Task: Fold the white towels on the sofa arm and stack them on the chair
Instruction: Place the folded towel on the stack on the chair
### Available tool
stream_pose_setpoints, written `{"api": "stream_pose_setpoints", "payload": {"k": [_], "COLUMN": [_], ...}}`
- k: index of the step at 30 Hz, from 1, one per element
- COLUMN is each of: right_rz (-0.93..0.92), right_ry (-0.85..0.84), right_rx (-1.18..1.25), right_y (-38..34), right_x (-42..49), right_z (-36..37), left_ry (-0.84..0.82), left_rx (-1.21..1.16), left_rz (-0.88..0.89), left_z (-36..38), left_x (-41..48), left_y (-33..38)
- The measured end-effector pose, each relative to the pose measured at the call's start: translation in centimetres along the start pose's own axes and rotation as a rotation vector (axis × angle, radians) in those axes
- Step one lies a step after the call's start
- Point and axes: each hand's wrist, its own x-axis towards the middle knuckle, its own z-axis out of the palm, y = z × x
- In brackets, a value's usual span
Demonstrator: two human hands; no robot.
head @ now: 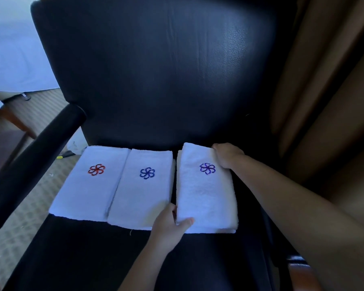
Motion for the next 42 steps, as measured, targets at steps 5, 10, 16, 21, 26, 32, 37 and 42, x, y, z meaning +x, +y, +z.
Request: {"api": "stream_pose_setpoints", "payload": {"k": [5,10,16,21,26,32,37,42], "right_rz": [0.058,0.003,0.0,-0.021,-0.042,-0.099,-0.101,-0.011], "right_ry": [0.033,-0.029,-0.104,-0.141,-0.167,-0.131,-0.156,-0.059], "right_rx": [-0.037,-0.019,-0.073,-0.103,-0.194,-0.404,-0.419,-0.287], "right_y": [-1.2,-1.3,-0.8,-1.3,-2.0,-2.0,-2.5,-4.4], "right_x": [-1.8,-1.9,-2.6,-5.8,-12.6,-20.3,-24.0,-21.6], "right_z": [0.5,0.5,0.5,1.1,2.5,4.5,5.0,3.1], "left_ry": [0.053,0.094,0.067,0.024,-0.051,-0.086,-0.144,-0.353], "left_rx": [-0.059,-0.177,-0.206,-0.195,-0.182,-0.152,-0.145,-0.028], "left_rz": [-0.013,-0.046,-0.095,-0.132,-0.191,-0.235,-0.221,-0.14], "left_z": [0.1,2.1,2.2,1.3,0.6,1.0,1.3,-2.9], "left_x": [-0.8,-2.1,-2.6,-5.4,-11.4,-17.7,-21.2,-18.7], "left_y": [-0.3,-0.8,-2.0,-3.9,-6.0,-8.3,-10.2,-11.1]}}
